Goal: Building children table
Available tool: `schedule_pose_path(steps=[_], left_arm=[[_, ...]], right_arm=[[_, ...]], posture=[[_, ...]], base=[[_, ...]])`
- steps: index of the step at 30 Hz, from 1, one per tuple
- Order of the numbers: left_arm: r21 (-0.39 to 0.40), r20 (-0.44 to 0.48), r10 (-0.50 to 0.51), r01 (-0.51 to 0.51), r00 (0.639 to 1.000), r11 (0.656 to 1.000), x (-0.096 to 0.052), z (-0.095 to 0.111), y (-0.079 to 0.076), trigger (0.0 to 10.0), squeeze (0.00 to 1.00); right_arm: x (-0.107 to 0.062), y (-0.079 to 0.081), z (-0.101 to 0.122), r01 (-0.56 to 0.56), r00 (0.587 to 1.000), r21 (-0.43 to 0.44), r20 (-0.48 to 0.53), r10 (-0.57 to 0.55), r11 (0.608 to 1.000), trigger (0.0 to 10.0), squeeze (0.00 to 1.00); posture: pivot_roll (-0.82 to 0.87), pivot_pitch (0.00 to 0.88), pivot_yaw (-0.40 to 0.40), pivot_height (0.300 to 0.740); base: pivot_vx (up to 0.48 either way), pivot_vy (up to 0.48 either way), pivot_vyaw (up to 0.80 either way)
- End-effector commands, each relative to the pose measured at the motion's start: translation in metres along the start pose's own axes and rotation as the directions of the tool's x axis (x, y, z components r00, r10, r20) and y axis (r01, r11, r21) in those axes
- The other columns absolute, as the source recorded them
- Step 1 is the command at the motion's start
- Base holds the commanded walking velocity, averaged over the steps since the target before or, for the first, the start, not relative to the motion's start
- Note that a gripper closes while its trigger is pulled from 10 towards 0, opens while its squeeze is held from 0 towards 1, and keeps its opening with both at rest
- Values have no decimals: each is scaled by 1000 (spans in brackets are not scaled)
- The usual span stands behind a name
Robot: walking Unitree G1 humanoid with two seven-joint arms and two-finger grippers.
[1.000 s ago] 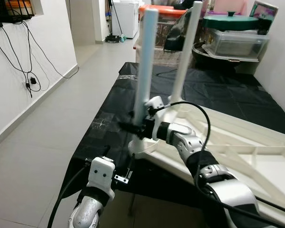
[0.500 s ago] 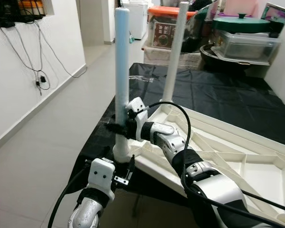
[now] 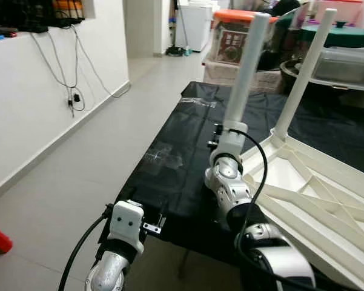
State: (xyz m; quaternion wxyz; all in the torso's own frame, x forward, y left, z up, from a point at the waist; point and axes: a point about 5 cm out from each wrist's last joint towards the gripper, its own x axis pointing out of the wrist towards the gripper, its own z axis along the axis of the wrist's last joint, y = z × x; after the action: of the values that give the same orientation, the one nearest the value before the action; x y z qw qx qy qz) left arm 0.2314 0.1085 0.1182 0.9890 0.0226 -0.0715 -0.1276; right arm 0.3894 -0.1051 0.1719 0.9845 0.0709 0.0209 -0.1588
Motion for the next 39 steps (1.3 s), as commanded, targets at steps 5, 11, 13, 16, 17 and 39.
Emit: schedule_pose_path(steps=[5, 11, 13, 16, 17, 39], left_arm=[[-3, -22, -8, 8, 1000, 1000, 0, -3, -1, 10000, 0], [-6, -26, -7, 7, 1000, 1000, -1, -4, -1, 10000, 0], [-6, -26, -7, 7, 1000, 1000, -1, -4, -1, 10000, 0], [-9, -32, -10, 10, 999, 1000, 0, -5, -1, 10000, 0], [-10, -34, -11, 11, 999, 1000, 0, -5, -1, 10000, 0], [-24, -48, -21, 20, 999, 1000, 0, -8, -2, 10000, 0]], right_arm=[[-16, 16, -9, -96, 995, 62, 5, 96, 993, 10000, 1000], [-30, 13, -12, -130, 988, -7, 81, 130, 991, 10000, 0], [-30, 13, -12, -130, 988, -7, 81, 130, 991, 10000, 0], [-38, -3, -19, -124, 986, -56, 106, 129, 991, 10000, 0], [-39, -6, -21, -127, 985, -66, 107, 134, 990, 10000, 0], [-34, -137, -30, -268, 962, -279, -129, 240, 922, 10000, 0]], posture=[[126, 0, -70, 740], [127, 0, -70, 740], [127, 0, -70, 740], [116, 0, -60, 740], [116, 0, -60, 740], [67, 0, -44, 740]], base=[[0, 0, 0], [0, 0, 0], [0, 0, 0], [0, 0, 0], [0, 0, 0], [0, 0, 0]])
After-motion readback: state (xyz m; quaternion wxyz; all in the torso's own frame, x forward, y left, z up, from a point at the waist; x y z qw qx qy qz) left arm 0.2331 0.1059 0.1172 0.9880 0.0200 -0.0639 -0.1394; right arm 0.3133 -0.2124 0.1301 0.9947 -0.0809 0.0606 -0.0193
